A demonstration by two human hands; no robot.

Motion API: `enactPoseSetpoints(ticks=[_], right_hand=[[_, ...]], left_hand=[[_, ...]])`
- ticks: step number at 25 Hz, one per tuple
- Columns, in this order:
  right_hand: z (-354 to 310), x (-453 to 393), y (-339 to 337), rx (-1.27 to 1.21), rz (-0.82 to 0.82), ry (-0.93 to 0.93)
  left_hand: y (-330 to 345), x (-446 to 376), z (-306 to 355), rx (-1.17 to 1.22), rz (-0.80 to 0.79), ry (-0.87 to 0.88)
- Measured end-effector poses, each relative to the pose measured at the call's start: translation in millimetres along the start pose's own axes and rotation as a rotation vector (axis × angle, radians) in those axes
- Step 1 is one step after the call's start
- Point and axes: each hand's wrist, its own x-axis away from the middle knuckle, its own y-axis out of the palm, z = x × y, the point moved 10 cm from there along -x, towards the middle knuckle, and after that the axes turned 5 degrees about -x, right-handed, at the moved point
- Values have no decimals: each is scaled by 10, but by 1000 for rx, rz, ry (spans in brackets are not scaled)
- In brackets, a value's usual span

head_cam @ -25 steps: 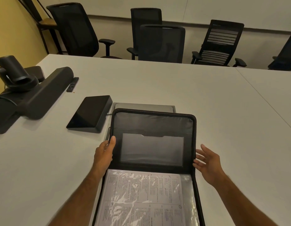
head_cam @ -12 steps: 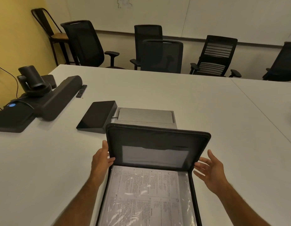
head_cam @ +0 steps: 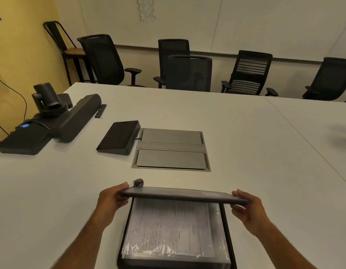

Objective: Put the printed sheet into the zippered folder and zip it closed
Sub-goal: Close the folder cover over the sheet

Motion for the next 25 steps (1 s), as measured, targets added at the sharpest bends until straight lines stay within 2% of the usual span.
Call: enactPoseSetpoints(ticks=[3, 5, 11, 18, 22, 25], right_hand=[[182, 92, -182, 96, -10, -8], [373, 159, -272, 185, -26, 63], [703, 344, -350, 383, -38, 91], [1054, 412, -324, 647, 5, 140], [1086, 458, -242, 926, 63, 27], [995, 517, -186, 1311, 135, -30]], left_hand=[[-107, 155, -102, -168, -38, 10], [-157, 215, -224, -302, -63, 5], [-194, 354, -545, -516, -77, -5], [13, 476, -830, -863, -158, 96], [69, 459, -932, -1132, -154, 147], [104, 435, -901, -1293, -98, 184]])
